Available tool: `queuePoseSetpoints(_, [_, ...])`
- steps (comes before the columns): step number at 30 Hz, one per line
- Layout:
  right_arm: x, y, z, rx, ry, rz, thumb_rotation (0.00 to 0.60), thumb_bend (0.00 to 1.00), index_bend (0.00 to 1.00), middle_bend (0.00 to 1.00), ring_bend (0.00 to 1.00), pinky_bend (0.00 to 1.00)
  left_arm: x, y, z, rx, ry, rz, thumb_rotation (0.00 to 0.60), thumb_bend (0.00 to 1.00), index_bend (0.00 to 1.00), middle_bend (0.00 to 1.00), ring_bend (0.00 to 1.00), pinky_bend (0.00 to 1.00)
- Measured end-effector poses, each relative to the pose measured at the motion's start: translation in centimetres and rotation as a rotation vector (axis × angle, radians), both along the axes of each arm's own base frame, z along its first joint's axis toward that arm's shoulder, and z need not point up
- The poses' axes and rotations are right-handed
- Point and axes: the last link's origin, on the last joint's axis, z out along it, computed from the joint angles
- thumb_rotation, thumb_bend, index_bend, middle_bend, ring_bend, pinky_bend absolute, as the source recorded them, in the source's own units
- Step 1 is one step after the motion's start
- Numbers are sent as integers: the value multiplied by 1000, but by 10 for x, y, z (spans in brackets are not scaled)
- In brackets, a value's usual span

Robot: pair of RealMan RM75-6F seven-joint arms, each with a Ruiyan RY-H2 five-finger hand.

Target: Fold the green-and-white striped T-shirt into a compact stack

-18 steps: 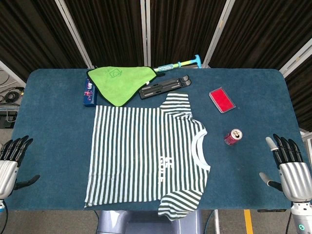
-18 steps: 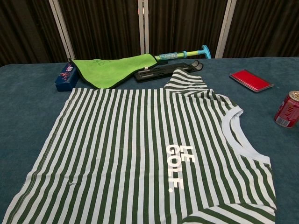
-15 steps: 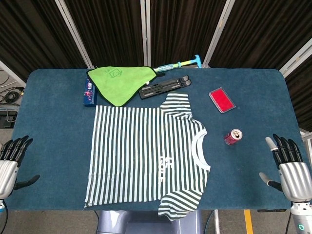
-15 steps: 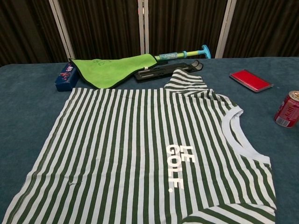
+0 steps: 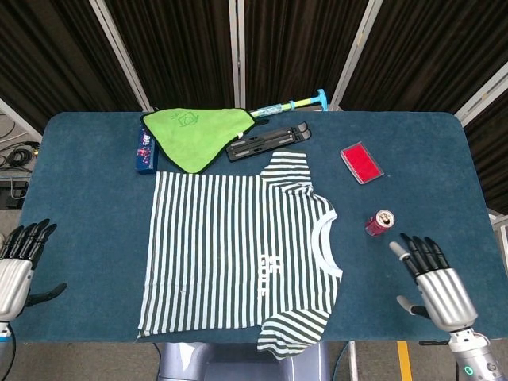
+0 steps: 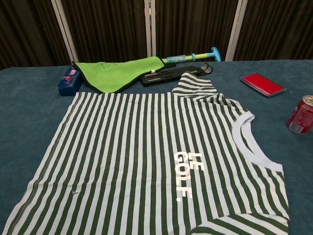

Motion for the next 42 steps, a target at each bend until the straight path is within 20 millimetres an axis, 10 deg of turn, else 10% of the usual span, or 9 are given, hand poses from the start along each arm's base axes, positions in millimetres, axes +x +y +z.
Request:
queuePoseSetpoints(17, [11,27,-110,527,89,498,600,0,427,0,0,0,-1,4,-4,-9,14,10,600,0,0,0,0,0])
queuePoseSetpoints(42, [6,11,-156,452,112,594,600,0,421,0,0,0,-4,7,-6,-15,22,23,600,0,0,0,0,0])
